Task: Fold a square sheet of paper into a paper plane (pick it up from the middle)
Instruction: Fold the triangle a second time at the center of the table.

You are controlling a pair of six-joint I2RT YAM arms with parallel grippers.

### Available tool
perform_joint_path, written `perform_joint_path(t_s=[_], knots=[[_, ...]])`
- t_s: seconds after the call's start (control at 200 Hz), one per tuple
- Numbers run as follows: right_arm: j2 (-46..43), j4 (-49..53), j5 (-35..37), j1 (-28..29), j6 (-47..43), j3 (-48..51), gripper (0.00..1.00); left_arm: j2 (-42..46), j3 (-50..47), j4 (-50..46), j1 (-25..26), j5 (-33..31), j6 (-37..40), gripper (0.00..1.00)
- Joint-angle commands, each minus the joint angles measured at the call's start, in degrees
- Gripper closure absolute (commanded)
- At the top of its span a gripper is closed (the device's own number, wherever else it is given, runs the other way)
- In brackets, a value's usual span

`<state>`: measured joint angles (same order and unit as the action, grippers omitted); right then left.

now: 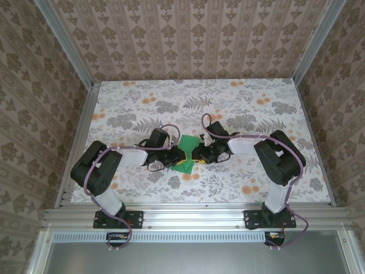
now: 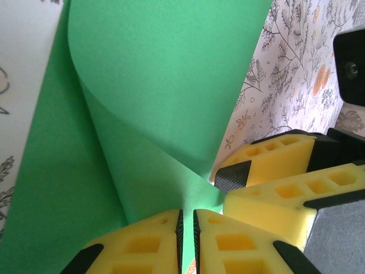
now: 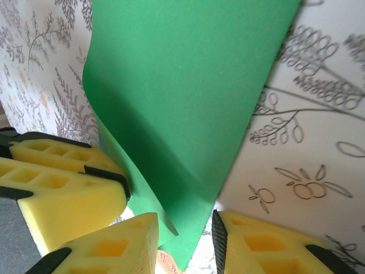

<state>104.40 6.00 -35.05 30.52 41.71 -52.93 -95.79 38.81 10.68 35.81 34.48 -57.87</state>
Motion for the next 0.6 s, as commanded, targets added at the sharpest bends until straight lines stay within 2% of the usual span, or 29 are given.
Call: perform_joint_path(t_s=[0.0, 0.39, 0.49, 0.595], knots=[[1.08, -1.03, -2.97, 0.49, -0.61, -1.11, 0.68, 0.59, 1.25, -1.18, -0.39, 0.06, 0.83, 0.84], [2.68, -3.70, -4.32, 0.50, 0.85, -1.51, 0.73, 1.32, 1.44, -1.45, -0.39, 0.15, 0.83, 0.85], [3.09, -5.25, -5.03, 0.50, 1.86, -1.37, 0.78, 1.43, 1.50, -1.38, -0.40, 0.25, 0.83, 0.85], [3.18, -5.05, -4.11, 0.50, 1.94, -1.30, 0.90, 2.14, 1.42, -1.76, -0.48, 0.16, 0.78, 0.82]])
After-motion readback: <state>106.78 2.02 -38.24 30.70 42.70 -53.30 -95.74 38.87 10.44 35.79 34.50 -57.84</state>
